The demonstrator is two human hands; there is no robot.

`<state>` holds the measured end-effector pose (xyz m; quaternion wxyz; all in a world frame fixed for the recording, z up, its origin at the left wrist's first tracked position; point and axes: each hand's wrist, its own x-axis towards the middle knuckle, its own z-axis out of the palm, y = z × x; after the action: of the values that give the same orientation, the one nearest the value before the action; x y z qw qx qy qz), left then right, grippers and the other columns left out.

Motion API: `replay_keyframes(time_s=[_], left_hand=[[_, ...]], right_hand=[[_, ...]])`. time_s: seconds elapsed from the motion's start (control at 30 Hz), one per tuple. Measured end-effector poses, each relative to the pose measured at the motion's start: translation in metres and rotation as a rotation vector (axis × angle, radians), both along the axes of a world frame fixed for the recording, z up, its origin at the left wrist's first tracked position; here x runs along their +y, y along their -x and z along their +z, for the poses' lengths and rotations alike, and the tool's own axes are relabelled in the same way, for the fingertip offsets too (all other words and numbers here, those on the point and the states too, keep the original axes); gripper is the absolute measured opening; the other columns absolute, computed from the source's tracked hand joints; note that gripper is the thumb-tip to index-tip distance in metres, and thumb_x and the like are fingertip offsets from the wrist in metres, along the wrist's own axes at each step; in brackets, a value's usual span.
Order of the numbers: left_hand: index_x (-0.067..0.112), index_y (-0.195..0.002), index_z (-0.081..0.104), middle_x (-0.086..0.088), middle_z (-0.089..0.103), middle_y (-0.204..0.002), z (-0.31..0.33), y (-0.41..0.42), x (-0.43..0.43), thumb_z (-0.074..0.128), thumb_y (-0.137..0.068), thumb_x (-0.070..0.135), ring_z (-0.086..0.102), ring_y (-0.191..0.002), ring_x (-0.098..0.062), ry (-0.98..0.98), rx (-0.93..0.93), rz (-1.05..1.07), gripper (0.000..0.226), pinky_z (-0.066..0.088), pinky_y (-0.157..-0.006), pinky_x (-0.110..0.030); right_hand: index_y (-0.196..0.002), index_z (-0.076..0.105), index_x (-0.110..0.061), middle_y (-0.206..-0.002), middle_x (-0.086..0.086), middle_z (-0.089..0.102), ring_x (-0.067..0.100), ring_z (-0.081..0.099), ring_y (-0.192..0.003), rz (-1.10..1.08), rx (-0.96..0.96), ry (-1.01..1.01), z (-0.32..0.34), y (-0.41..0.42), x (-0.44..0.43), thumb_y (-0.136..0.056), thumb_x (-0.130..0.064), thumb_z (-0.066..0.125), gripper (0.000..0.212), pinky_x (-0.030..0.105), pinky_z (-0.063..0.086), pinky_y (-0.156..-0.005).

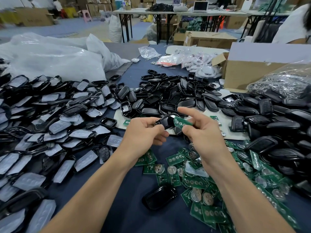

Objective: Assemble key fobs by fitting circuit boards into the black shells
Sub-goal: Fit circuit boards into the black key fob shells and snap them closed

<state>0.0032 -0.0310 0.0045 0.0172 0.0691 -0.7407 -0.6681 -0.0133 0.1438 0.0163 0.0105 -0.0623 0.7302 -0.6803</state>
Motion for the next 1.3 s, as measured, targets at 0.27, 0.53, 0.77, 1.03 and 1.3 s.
replay_keyframes(time_s=[0.27,0.53,0.77,1.03,1.3], left_hand=[[0.011,-0.093,0.076,-0.012,0.079,-0.079,0.002,-0.002,-0.001,0.063,-0.098,0.001,0.071,-0.063,-0.016,-0.010,0.005,0.013,0.017,0.063,-0.062,-0.027],[0.024,-0.099,0.069,-0.010,0.079,-0.077,0.000,-0.001,0.001,0.065,-0.097,0.001,0.071,-0.061,-0.014,-0.024,0.018,0.009,0.023,0.061,-0.060,-0.026],[0.014,-0.097,0.072,-0.012,0.079,-0.078,0.003,-0.003,0.000,0.064,-0.098,0.001,0.072,-0.062,-0.017,-0.040,-0.012,0.001,0.015,0.061,-0.059,-0.026],[0.012,-0.090,0.079,-0.014,0.079,-0.082,0.008,-0.007,0.007,0.062,-0.098,-0.001,0.073,-0.065,-0.018,-0.092,-0.010,-0.054,0.023,0.064,-0.064,-0.029],[0.007,-0.097,0.078,-0.015,0.079,-0.082,0.009,-0.009,0.008,0.062,-0.098,-0.003,0.074,-0.066,-0.018,-0.065,-0.006,-0.081,0.020,0.063,-0.064,-0.028]], right_hand=[[-0.093,0.079,-0.039,-0.061,-0.018,0.052,0.005,0.046,-0.058,-0.019,-0.009,-0.015,0.000,0.000,-0.001,-0.088,0.008,0.064,0.050,0.024,0.040,-0.060],[-0.080,0.062,-0.026,-0.074,0.008,0.073,0.028,0.064,-0.067,-0.084,0.061,-0.082,0.000,-0.003,-0.001,-0.070,-0.025,0.068,0.011,0.049,0.050,-0.065],[-0.077,0.074,-0.029,-0.064,-0.010,0.064,0.004,0.054,-0.059,-0.133,0.140,0.009,-0.001,0.000,0.001,-0.086,-0.014,0.075,0.017,0.021,0.046,-0.058],[-0.085,0.070,-0.033,-0.063,0.002,0.072,0.016,0.061,-0.053,-0.074,0.104,-0.152,-0.006,-0.004,-0.004,-0.087,-0.033,0.065,0.006,0.045,0.055,-0.060],[-0.076,0.072,-0.021,-0.064,-0.002,0.071,0.014,0.066,-0.061,-0.145,0.069,-0.150,-0.009,-0.005,-0.007,-0.092,-0.021,0.073,0.016,0.054,0.061,-0.071]])
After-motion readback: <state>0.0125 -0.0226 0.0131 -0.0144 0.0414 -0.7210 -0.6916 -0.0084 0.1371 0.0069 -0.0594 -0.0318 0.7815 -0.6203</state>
